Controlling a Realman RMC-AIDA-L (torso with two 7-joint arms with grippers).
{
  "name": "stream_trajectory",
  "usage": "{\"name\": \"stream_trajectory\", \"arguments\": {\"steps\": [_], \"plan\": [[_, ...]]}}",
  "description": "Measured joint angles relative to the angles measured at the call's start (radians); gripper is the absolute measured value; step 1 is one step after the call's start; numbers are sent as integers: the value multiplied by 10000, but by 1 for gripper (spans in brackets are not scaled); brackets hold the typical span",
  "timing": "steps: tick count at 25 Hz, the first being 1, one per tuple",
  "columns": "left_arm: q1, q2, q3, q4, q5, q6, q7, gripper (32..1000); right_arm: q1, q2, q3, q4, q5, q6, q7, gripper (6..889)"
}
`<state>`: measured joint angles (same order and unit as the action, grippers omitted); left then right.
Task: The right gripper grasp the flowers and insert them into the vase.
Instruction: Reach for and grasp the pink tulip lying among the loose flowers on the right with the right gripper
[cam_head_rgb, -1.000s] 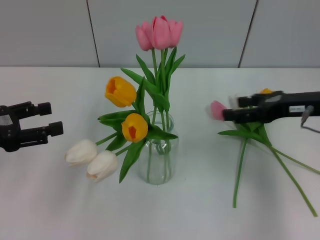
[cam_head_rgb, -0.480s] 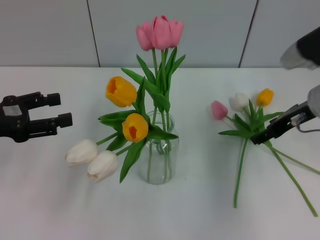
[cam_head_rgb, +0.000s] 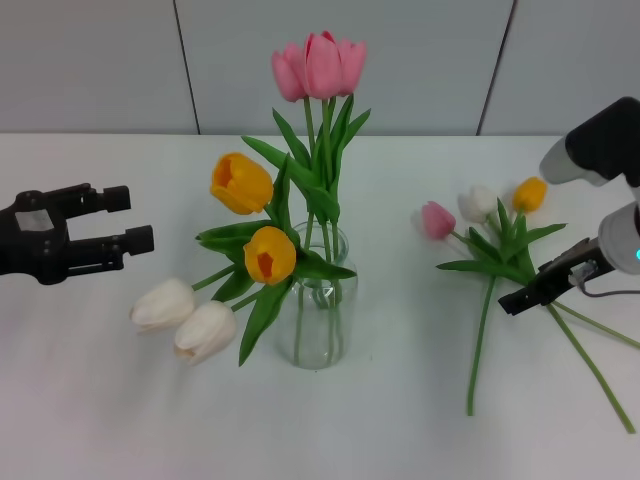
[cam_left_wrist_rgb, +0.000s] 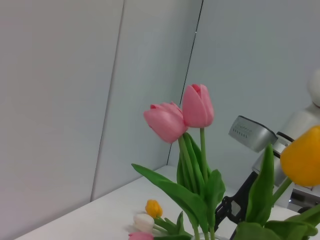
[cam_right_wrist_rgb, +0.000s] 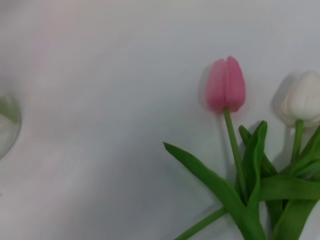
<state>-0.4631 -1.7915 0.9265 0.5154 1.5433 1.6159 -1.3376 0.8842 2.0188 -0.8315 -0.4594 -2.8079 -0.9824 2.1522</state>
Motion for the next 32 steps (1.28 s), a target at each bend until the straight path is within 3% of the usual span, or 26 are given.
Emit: {"name": "stream_trajectory", "arguments": {"steps": [7,18,28,32], "plan": [[-26,-74,41,0,51,-26,0,826,-172,284,12,423,43,1032,-331,844],[14,-85,19,0,52,-37,0,825,-500,378,122,519,285,1571,-386,843],[49,-79,-2,0,47,-37,0,826,-642,398,43,516,452,2048,-405,678],[61,-78,0,0,44,-47,0,826,-640,398,34,516,454,2075,-451,533]]}}
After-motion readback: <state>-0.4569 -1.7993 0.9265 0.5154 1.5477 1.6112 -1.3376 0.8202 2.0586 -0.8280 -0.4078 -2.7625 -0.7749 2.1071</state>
